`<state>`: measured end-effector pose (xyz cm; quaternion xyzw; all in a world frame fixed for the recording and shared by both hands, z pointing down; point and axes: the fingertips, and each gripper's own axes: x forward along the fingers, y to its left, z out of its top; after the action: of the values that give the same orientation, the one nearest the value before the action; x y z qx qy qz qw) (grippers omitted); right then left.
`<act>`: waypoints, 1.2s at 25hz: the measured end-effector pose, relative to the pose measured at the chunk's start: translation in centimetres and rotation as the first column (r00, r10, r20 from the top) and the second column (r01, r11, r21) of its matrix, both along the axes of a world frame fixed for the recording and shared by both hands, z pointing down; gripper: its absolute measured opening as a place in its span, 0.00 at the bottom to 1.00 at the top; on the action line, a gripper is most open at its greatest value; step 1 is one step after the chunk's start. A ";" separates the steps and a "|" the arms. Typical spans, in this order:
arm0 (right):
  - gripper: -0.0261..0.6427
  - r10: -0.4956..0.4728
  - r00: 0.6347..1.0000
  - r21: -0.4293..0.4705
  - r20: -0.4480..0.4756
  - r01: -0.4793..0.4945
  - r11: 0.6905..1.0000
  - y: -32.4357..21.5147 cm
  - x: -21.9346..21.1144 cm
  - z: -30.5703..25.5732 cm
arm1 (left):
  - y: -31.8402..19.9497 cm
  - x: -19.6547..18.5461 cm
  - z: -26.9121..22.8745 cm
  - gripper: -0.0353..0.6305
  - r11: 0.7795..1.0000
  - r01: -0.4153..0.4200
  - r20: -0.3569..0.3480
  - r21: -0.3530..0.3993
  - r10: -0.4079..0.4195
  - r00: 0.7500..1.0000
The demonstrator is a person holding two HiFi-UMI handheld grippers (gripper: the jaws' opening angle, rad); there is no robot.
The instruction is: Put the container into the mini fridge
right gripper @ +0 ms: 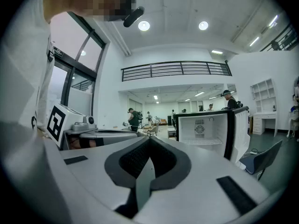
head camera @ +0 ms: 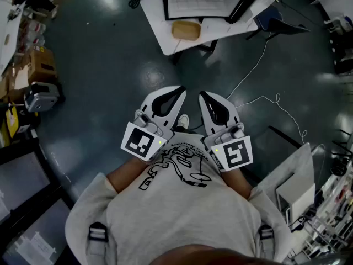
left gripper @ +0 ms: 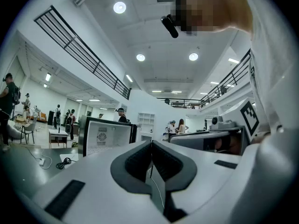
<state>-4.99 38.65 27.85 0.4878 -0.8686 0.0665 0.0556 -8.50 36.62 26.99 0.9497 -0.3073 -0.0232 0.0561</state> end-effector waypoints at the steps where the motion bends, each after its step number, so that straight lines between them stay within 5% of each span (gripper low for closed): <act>1: 0.08 0.002 1.000 0.001 0.000 -0.002 1.000 0.1 0.1 -0.1 | 0.1 0.1 -0.1 0.08 1.000 -0.003 -0.001 0.000 0.003 1.000; 30: 0.08 0.006 0.999 0.015 0.052 -0.007 1.000 -0.1 4.7 -0.3 | -0.5 4.1 0.3 0.08 1.000 0.007 0.010 -0.002 -0.007 1.000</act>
<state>-0.26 38.50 27.56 0.4890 -0.8688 0.0728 0.0290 -4.38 36.17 27.30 0.9487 -0.3108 -0.0181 0.0556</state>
